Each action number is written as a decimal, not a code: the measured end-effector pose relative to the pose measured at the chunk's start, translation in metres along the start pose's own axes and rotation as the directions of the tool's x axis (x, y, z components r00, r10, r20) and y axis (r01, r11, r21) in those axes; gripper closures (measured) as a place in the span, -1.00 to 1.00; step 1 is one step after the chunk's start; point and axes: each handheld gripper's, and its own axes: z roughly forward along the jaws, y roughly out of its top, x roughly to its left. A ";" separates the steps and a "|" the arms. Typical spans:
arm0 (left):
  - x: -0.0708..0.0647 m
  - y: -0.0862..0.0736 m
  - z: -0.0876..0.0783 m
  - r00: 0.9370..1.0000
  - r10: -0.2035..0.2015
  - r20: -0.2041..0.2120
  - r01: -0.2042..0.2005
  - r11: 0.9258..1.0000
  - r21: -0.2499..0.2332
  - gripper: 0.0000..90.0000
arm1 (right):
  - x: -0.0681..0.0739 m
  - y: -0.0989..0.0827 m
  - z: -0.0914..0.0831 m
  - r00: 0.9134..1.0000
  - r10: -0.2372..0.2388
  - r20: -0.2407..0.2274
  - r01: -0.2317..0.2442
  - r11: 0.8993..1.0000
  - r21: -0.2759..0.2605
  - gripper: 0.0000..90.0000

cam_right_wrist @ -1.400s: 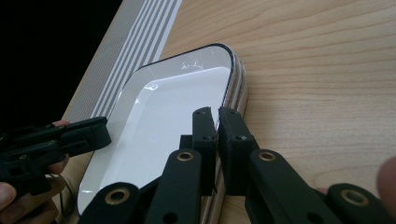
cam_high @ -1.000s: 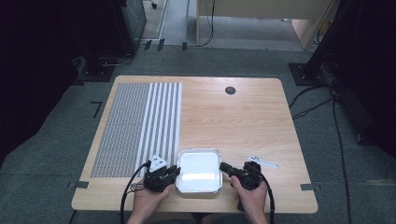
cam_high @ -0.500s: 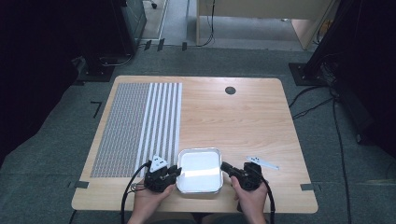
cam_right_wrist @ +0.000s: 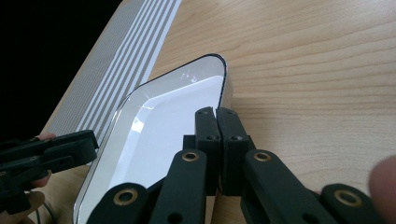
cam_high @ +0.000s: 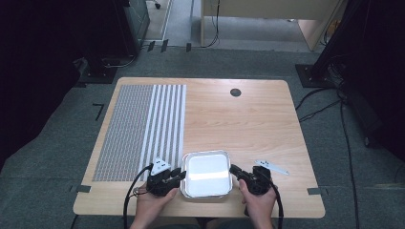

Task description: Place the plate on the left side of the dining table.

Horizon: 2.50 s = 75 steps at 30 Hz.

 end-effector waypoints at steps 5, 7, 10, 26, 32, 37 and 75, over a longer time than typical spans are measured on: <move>-0.001 0.000 -0.001 1.000 0.000 0.006 0.000 1.000 0.000 0.51 | 0.000 0.002 -0.002 0.999 -0.039 0.006 0.039 0.999 -0.001 0.89; -0.003 0.000 -0.002 1.000 0.003 0.007 -0.003 1.000 -0.004 0.48 | 0.001 0.005 -0.005 0.997 -0.073 0.025 0.074 0.997 -0.011 0.84; -0.004 0.001 -0.002 1.000 0.005 0.007 -0.005 1.000 -0.004 0.46 | 0.004 0.011 -0.005 0.992 -0.118 0.049 0.118 0.993 -0.006 0.76; -0.014 -0.001 -0.001 0.999 0.042 0.024 -0.043 0.999 0.005 0.47 | 0.015 0.020 0.028 0.975 -0.155 0.161 0.142 0.986 0.090 0.80; -0.017 -0.001 0.000 0.998 0.052 0.019 -0.052 0.999 0.001 0.46 | 0.014 0.016 0.026 0.980 -0.114 0.162 0.109 0.993 0.042 0.90; -0.018 -0.002 0.000 0.998 0.058 0.029 -0.058 0.998 0.003 0.45 | 0.010 0.015 0.021 0.986 -0.048 0.161 0.047 0.999 0.007 0.93; -0.035 -0.006 0.013 0.999 0.021 0.046 -0.024 0.998 0.053 0.45 | -0.004 0.010 0.013 0.983 0.100 0.153 -0.095 0.995 -0.034 0.94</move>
